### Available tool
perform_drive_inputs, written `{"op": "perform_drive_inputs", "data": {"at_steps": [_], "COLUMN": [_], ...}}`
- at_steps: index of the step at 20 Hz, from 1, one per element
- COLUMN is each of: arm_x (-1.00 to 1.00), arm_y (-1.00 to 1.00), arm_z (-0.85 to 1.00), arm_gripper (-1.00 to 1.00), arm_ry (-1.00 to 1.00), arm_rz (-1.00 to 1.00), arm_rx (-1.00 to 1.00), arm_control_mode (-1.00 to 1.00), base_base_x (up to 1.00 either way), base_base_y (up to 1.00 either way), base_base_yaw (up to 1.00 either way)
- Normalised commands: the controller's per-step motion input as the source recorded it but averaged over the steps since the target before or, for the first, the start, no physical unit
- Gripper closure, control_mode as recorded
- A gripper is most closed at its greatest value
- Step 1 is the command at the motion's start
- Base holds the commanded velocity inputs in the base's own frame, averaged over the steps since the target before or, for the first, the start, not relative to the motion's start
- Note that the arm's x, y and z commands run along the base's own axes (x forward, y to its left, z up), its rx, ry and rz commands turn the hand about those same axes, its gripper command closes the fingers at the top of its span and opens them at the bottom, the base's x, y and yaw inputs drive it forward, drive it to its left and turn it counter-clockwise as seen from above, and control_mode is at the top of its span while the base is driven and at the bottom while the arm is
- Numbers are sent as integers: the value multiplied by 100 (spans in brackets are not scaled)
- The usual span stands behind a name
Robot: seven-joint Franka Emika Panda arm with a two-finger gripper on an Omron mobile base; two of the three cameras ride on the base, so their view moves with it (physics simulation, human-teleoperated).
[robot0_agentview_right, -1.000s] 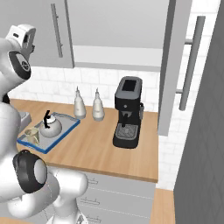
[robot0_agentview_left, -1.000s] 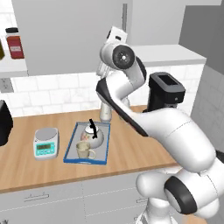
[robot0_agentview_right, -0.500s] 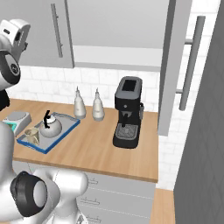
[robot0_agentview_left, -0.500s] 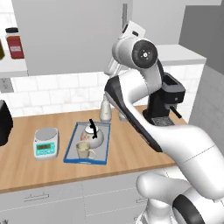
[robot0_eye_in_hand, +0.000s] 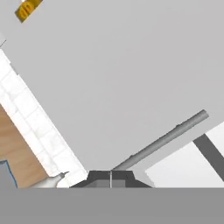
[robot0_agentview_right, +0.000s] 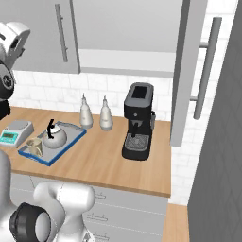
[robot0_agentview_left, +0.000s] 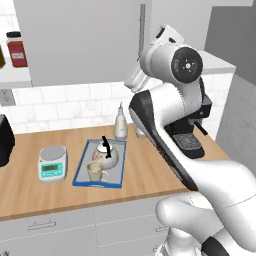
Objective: Pick the kettle from the counter and place it on the tray. Then pick the mug from the cabinet and place it on the tray. Then close the cabinet doors.
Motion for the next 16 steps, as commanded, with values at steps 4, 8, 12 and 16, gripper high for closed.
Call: {"op": "perform_drive_inputs", "data": {"at_steps": [4, 8, 12, 16], "arm_x": [-16, -18, -14, 0], "arm_y": [-41, -57, -61, -35], "arm_z": [0, -3, 0, -5], "arm_gripper": [100, 100, 100, 100], "arm_ry": [0, 0, 0, 0], "arm_rz": [0, -6, -5, -5], "arm_rx": [20, 15, 7, 6], "arm_control_mode": [-100, -100, -100, -100], "base_base_x": [0, 0, 0, 0], "base_base_y": [0, 0, 0, 0], "base_base_yaw": [0, 0, 0, 0]}}
